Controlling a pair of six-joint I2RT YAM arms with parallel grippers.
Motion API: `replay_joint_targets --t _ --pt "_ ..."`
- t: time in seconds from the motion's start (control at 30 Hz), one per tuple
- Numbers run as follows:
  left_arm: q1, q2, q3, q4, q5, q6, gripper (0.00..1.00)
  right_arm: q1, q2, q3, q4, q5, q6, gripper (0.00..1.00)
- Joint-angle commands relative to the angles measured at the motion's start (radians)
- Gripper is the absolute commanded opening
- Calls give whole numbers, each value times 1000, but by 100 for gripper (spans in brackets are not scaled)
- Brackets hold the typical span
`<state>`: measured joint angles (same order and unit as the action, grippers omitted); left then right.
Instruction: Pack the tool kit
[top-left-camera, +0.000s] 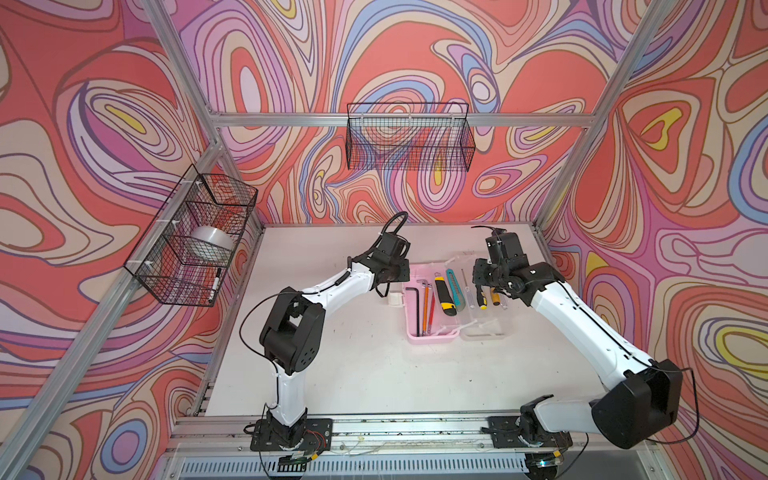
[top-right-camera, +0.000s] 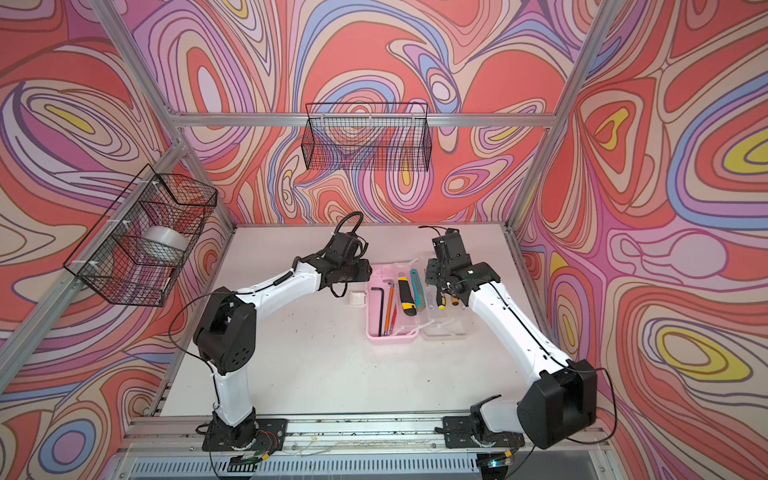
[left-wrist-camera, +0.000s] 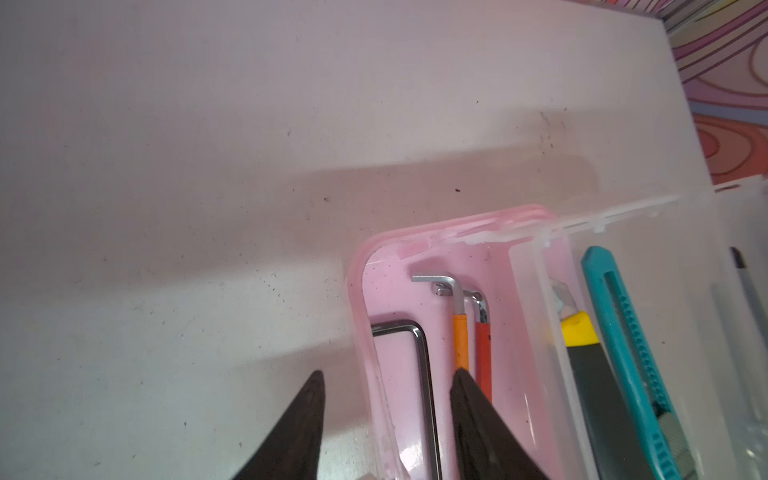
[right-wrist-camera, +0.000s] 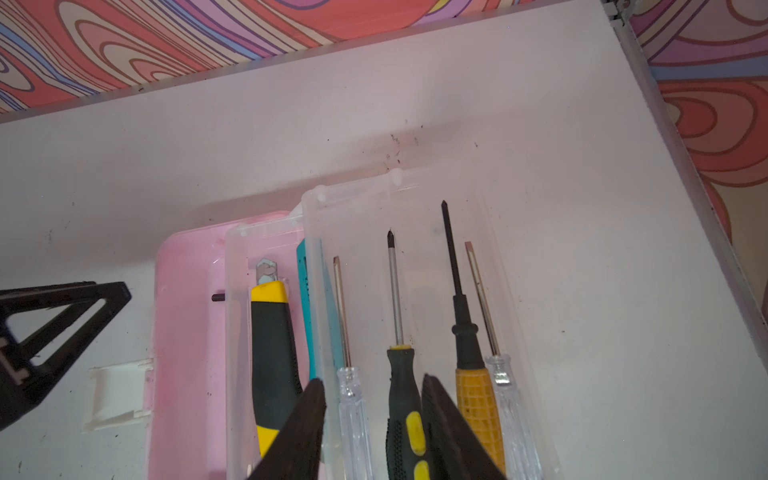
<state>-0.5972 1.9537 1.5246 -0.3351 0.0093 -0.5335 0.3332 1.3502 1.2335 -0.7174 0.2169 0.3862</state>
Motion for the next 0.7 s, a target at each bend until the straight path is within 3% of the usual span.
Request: replay_joint_targets --t 0.0,0.3,0.67 --pt "-9 65 75 -126 -88 29 49 1 -32 -21 28 27 -15 41" --pt "-9 194 202 -179 -133 32 44 0 -16 -46 63 15 -17 41" --pt "14 284 267 -195 -109 9 14 -1 11 -68 72 14 4 41"
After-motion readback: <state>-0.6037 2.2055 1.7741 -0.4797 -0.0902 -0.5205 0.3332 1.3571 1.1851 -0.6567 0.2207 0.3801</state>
